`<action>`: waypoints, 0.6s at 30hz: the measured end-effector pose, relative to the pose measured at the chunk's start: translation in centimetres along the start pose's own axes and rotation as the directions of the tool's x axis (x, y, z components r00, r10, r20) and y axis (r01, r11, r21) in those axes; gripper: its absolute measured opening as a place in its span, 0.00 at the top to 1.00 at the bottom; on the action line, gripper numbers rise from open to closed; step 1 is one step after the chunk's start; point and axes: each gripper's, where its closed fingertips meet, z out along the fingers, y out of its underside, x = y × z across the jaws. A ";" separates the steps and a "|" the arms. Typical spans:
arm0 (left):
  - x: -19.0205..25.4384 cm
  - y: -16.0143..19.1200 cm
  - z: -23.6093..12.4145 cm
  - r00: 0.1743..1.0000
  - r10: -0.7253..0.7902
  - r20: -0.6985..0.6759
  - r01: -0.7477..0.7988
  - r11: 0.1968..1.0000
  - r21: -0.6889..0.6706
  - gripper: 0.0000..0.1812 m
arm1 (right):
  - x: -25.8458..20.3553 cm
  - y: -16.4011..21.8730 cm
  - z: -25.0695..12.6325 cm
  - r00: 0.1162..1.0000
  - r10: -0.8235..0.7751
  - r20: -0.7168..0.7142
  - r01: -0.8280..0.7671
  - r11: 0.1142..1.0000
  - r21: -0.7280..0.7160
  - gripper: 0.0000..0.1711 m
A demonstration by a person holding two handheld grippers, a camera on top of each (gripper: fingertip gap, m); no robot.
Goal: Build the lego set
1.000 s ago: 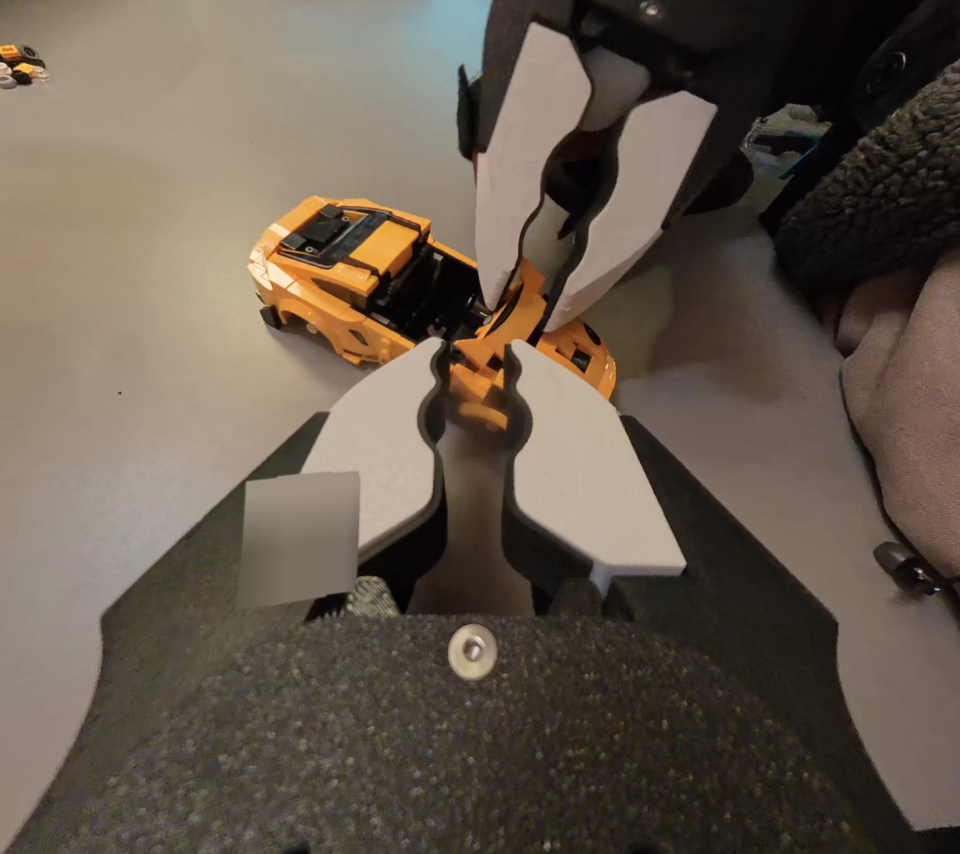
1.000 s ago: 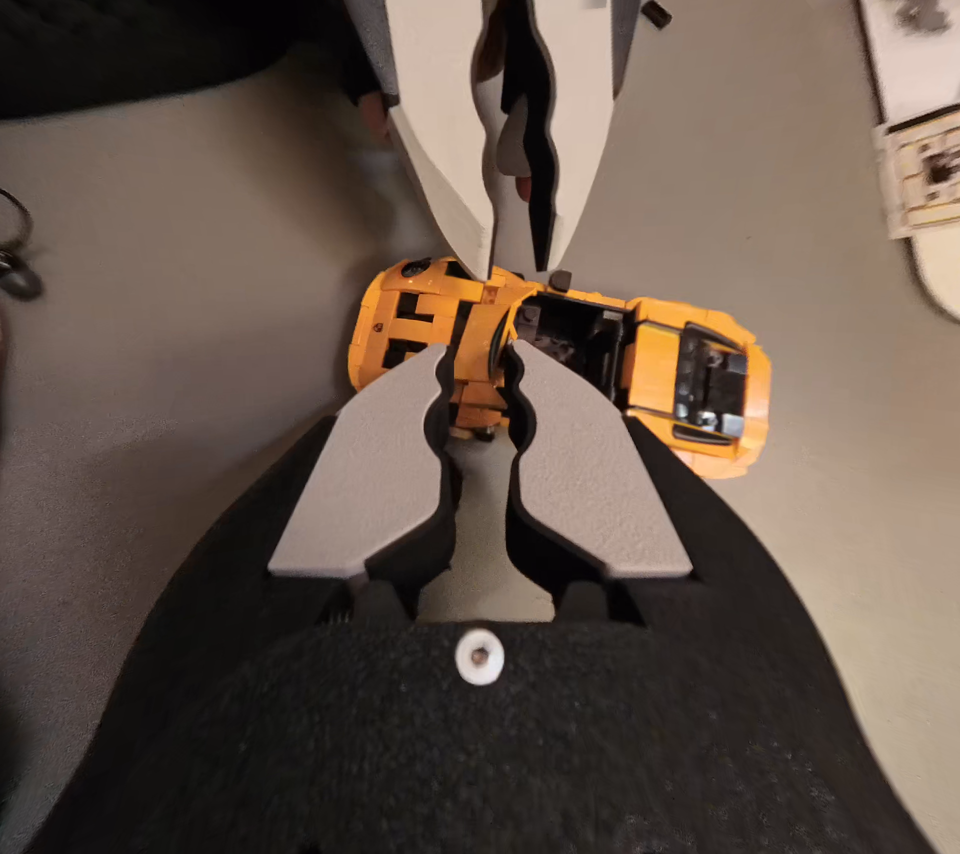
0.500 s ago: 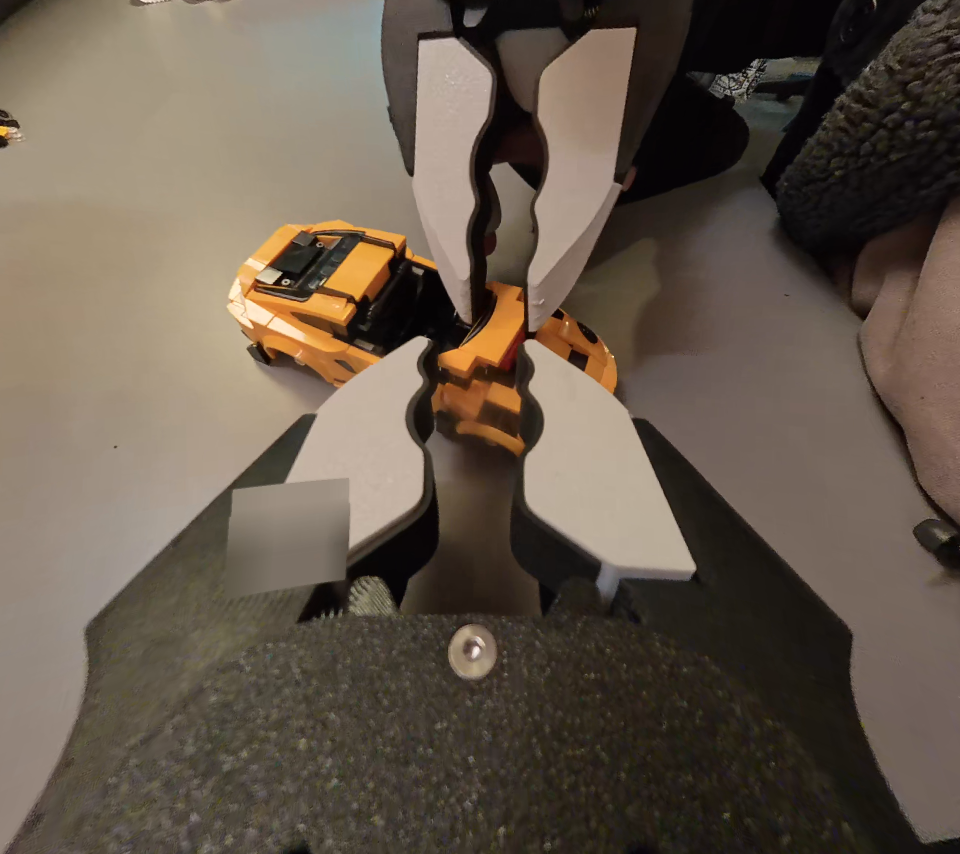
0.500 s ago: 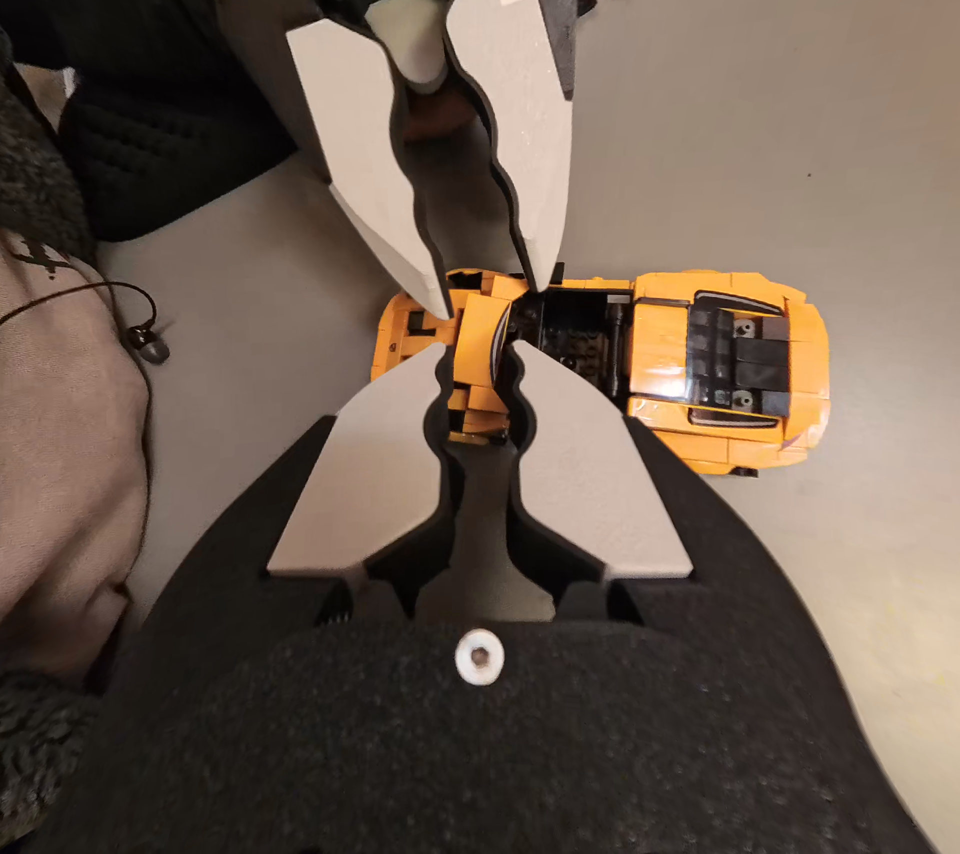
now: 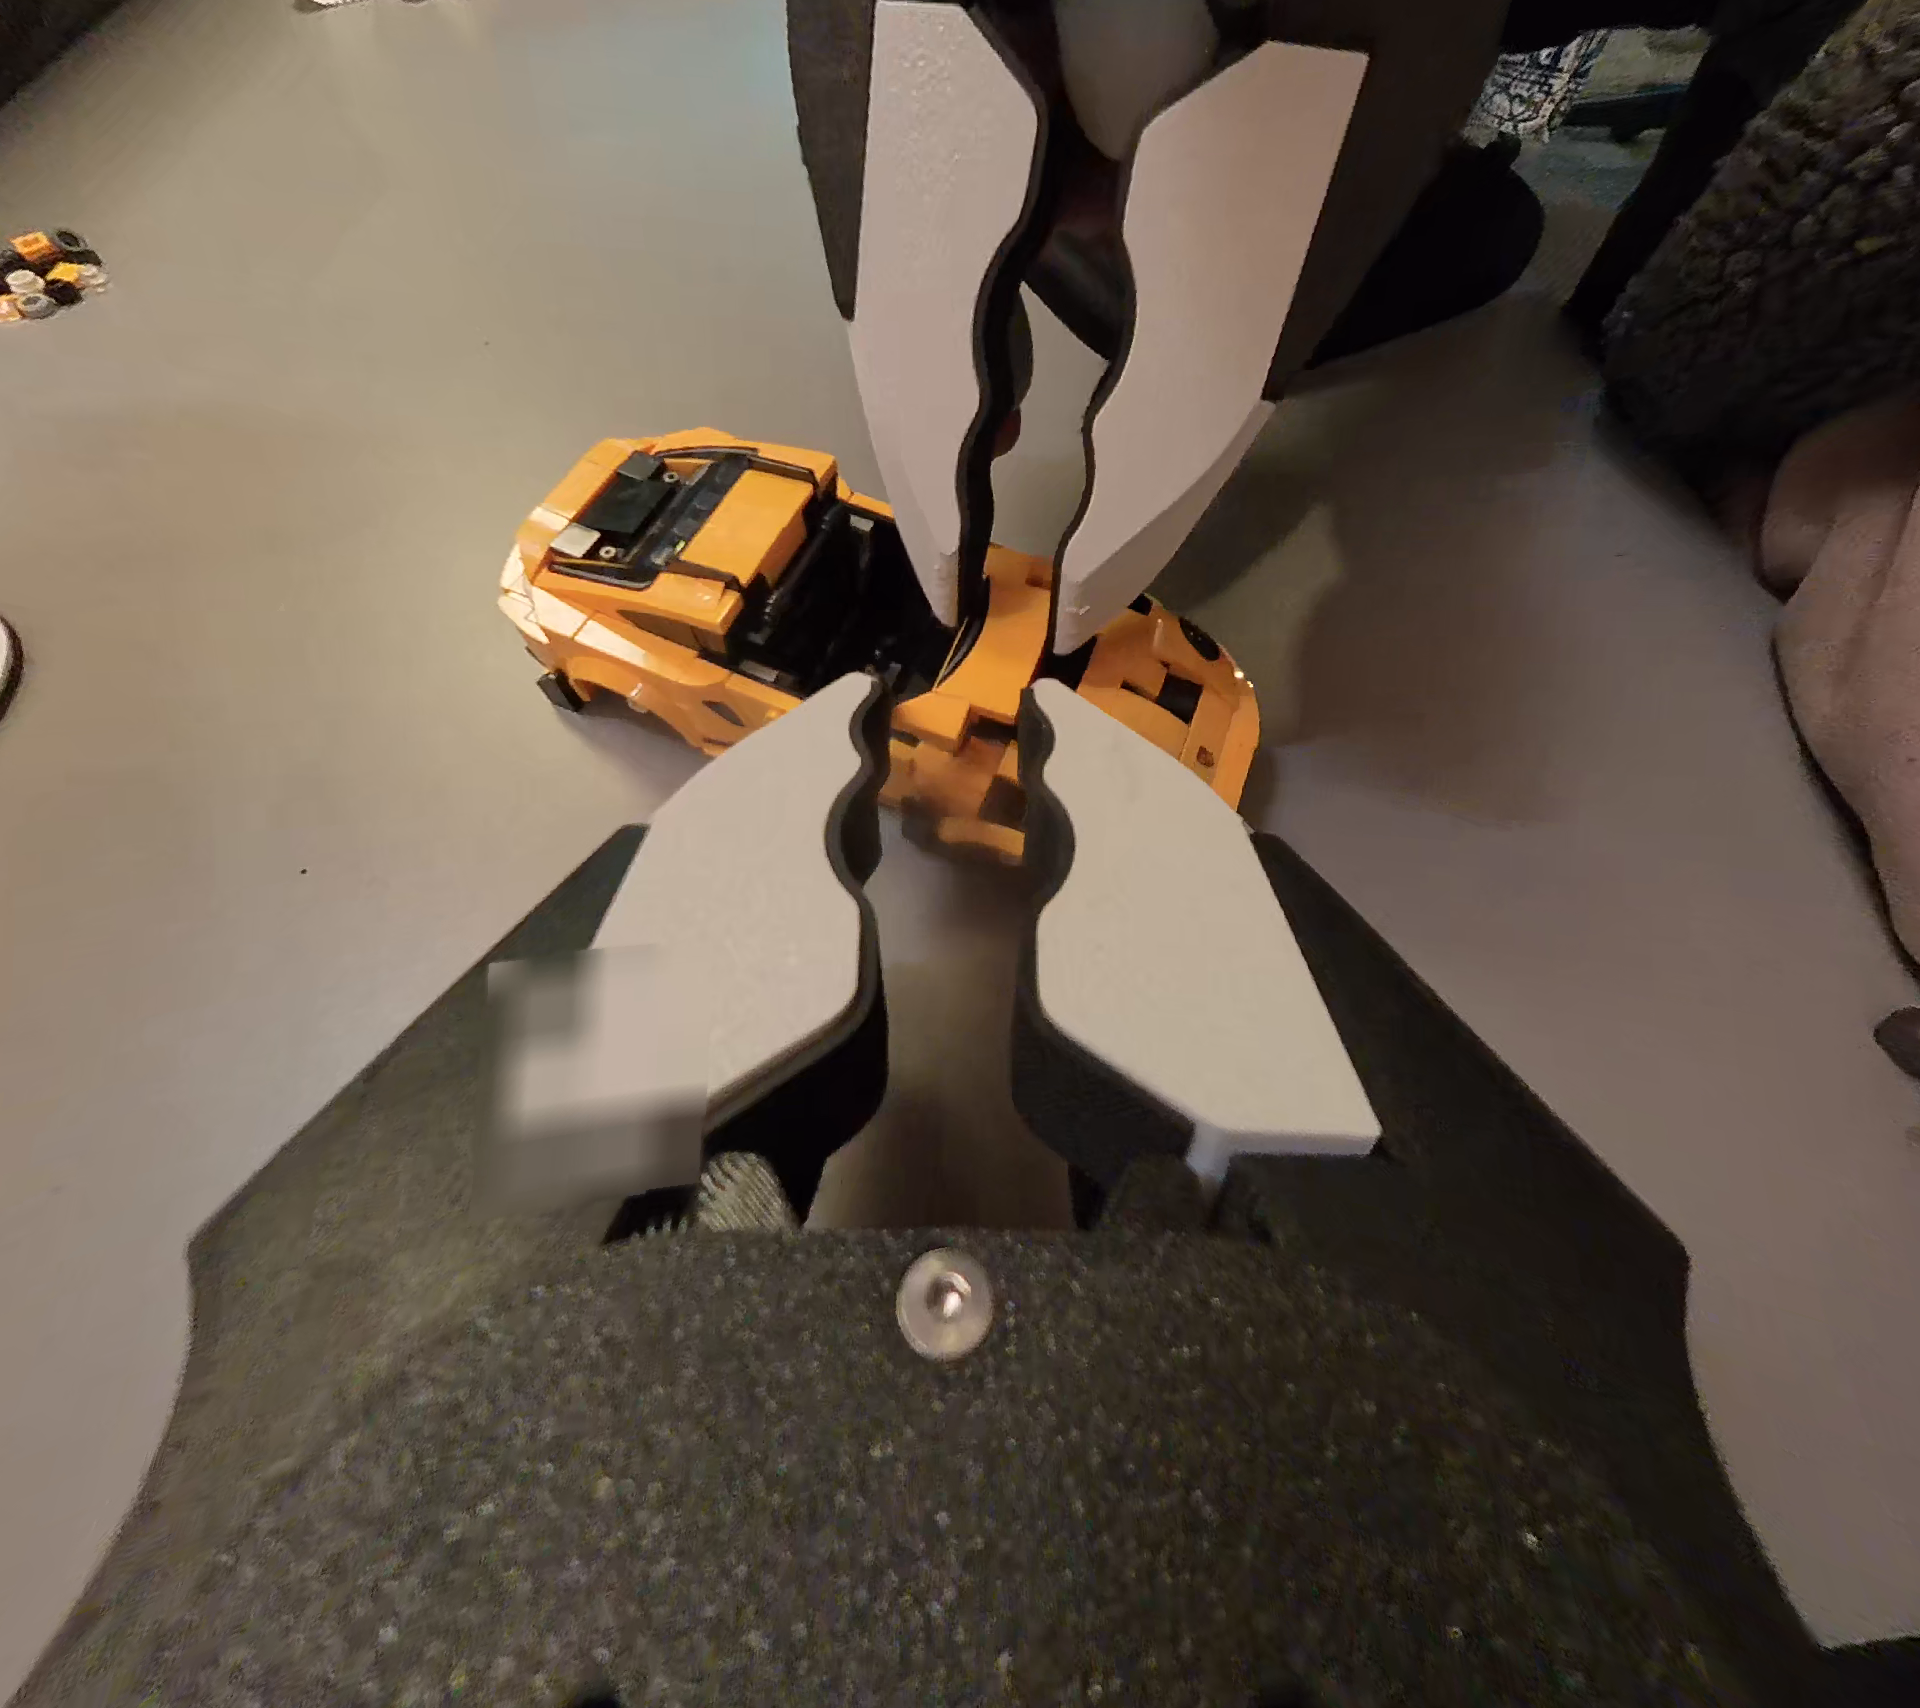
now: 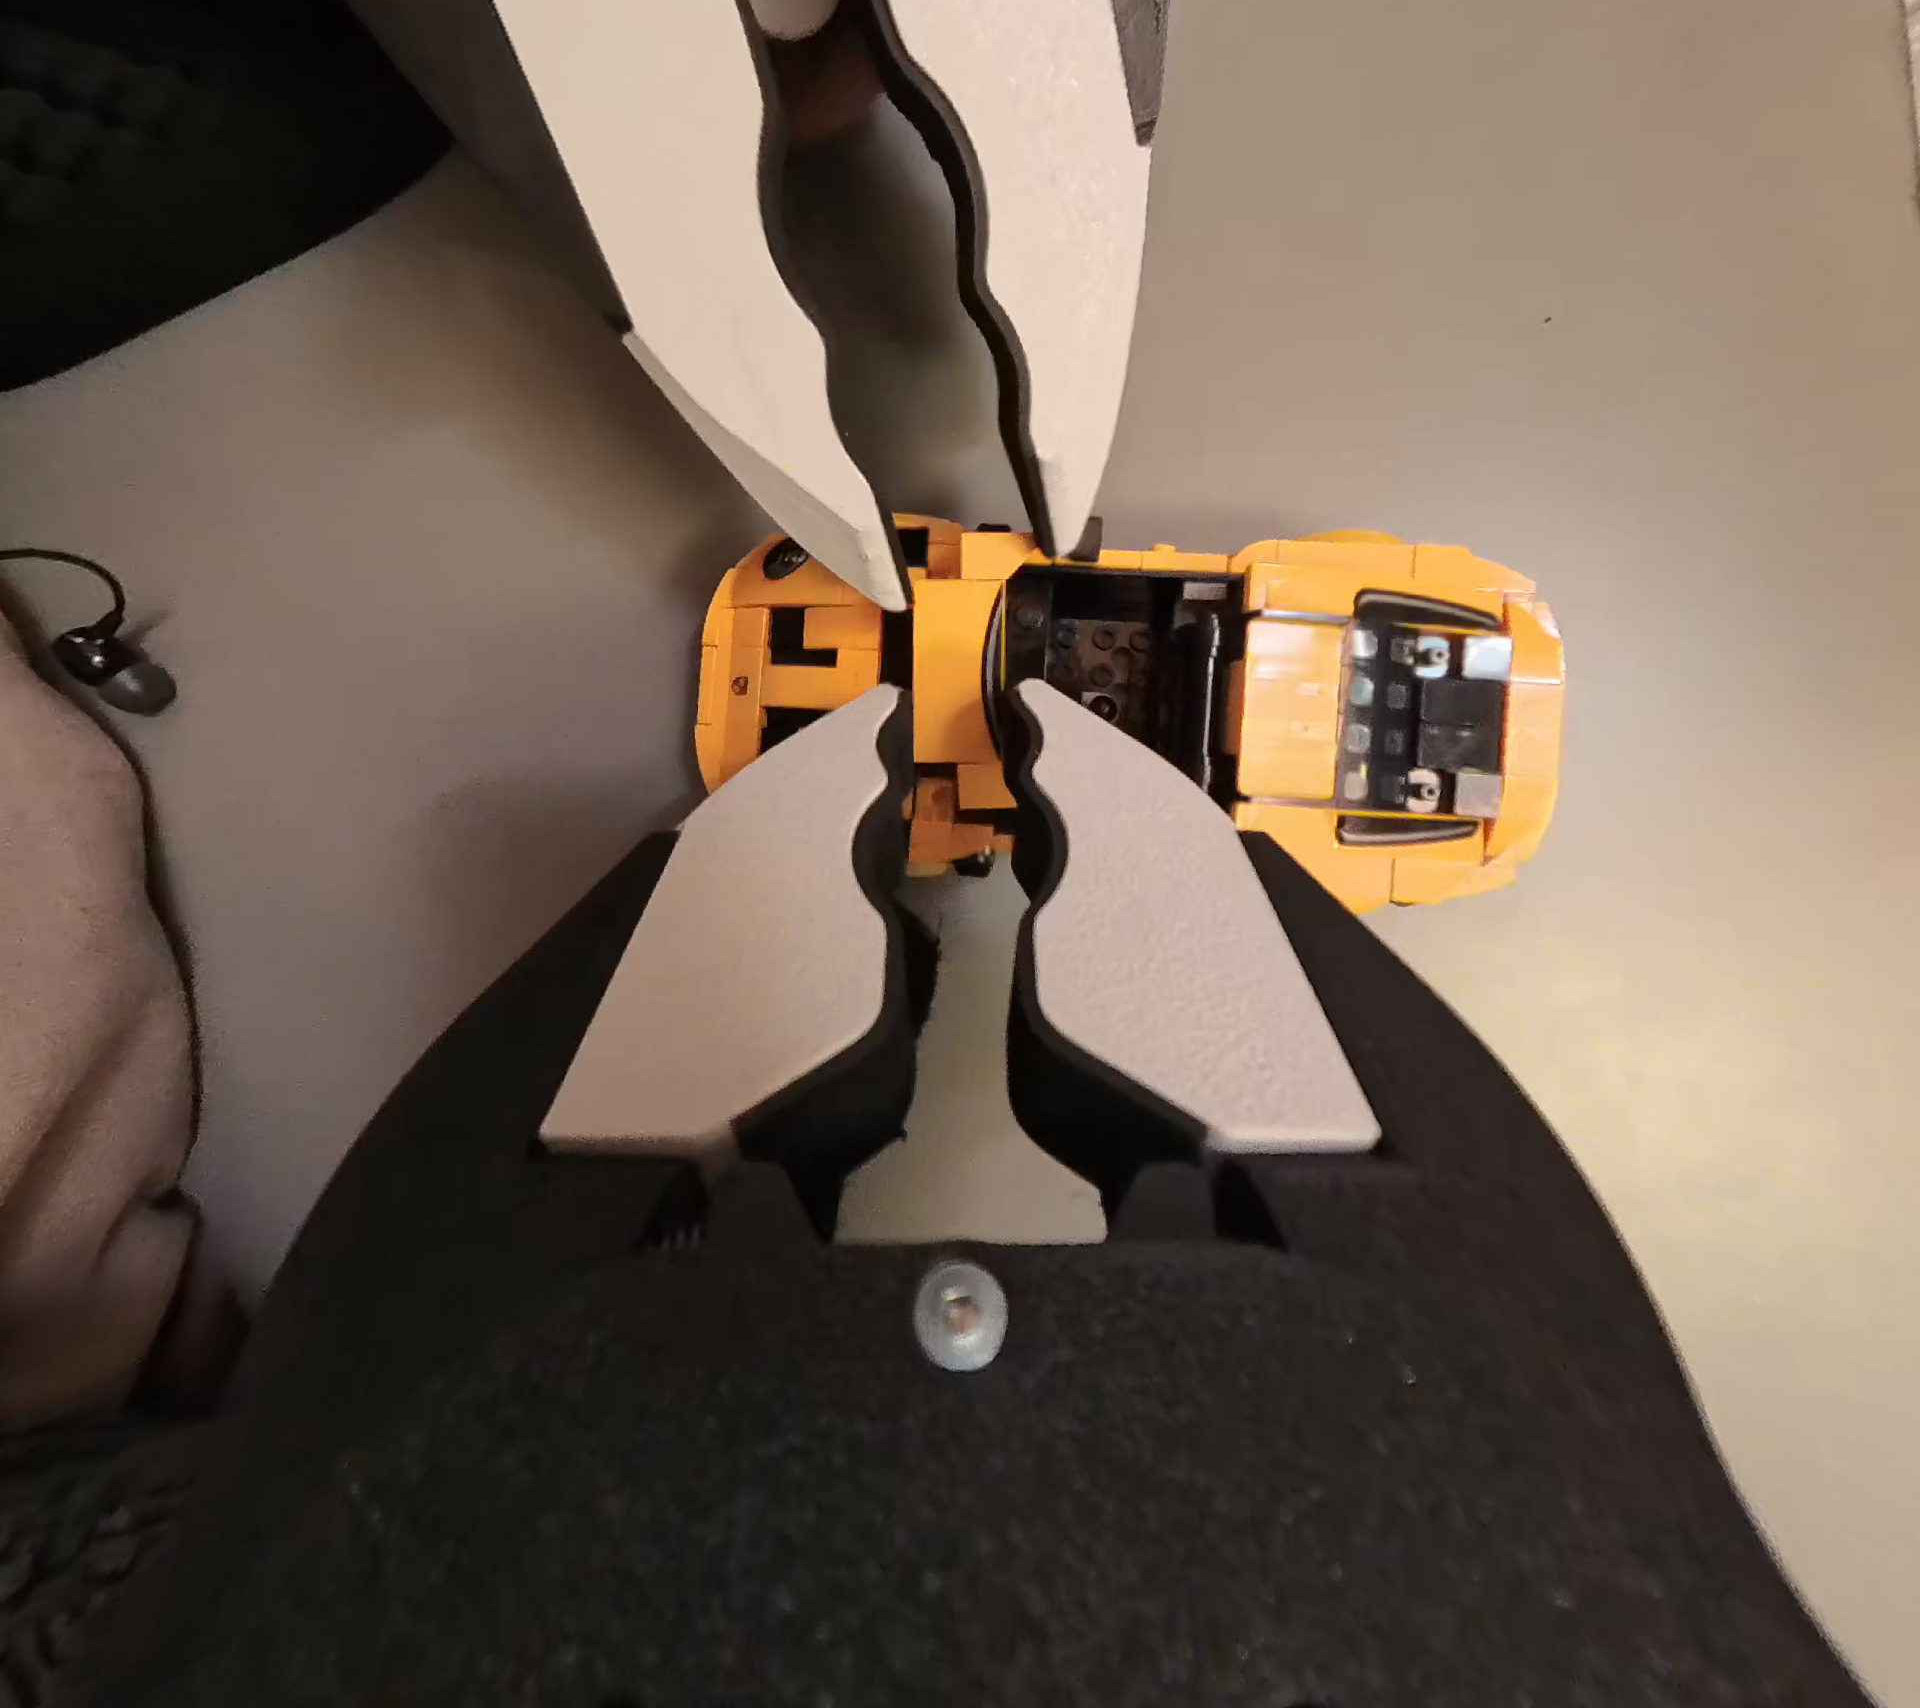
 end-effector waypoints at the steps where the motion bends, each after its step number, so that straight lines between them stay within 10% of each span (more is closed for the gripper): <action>1: 0.0 0.0 -0.1 1.000 0.007 0.005 -0.007 1.000 -0.006 0.87 | 0.0 -0.1 0.1 1.000 -0.002 -0.017 0.001 1.000 -0.008 0.91; 18: -0.7 -0.9 -0.7 0.999 -0.018 0.049 0.016 0.999 0.036 0.88 | 0.1 0.3 0.0 0.998 -0.009 -0.067 -0.001 0.988 -0.152 0.91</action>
